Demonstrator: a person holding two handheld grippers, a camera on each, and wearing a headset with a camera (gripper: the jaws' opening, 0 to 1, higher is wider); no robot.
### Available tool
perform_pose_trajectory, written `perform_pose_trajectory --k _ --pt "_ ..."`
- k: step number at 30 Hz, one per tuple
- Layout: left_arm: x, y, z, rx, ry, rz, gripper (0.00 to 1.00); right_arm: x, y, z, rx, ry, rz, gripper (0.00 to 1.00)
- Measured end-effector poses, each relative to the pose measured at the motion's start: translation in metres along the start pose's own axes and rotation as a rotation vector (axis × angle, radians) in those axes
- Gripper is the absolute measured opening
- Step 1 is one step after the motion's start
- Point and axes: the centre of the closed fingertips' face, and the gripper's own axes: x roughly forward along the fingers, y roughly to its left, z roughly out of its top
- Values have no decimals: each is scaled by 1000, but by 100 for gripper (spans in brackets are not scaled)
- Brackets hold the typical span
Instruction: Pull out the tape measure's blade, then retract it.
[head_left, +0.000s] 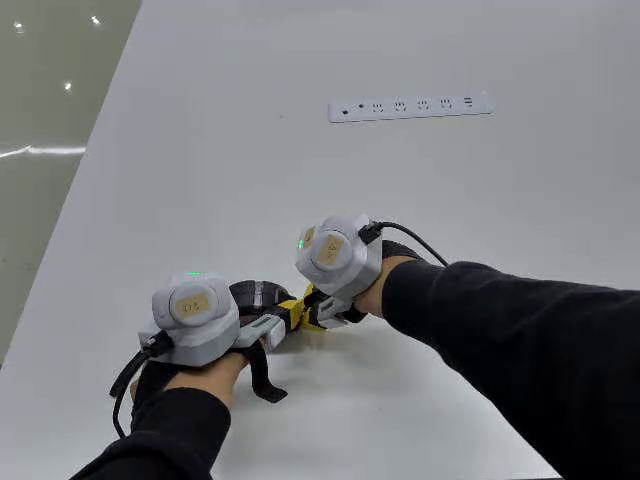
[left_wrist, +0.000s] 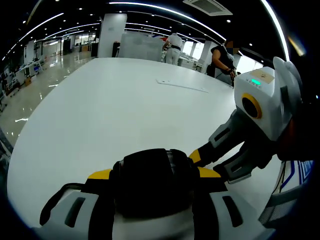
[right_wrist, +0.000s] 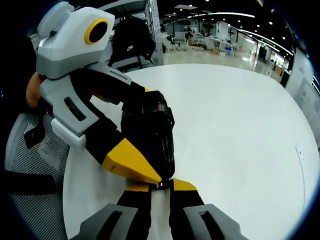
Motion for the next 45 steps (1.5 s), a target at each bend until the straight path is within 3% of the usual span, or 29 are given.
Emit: perform_pose_trajectory --k 37,45 --pt "0 0 1 -1 -9 19 60 0 0 1 -43 -21 -12 11" --pt "-1 -1 4 50 -12 15 60 -1 3 2 -80 -16 -41 11"
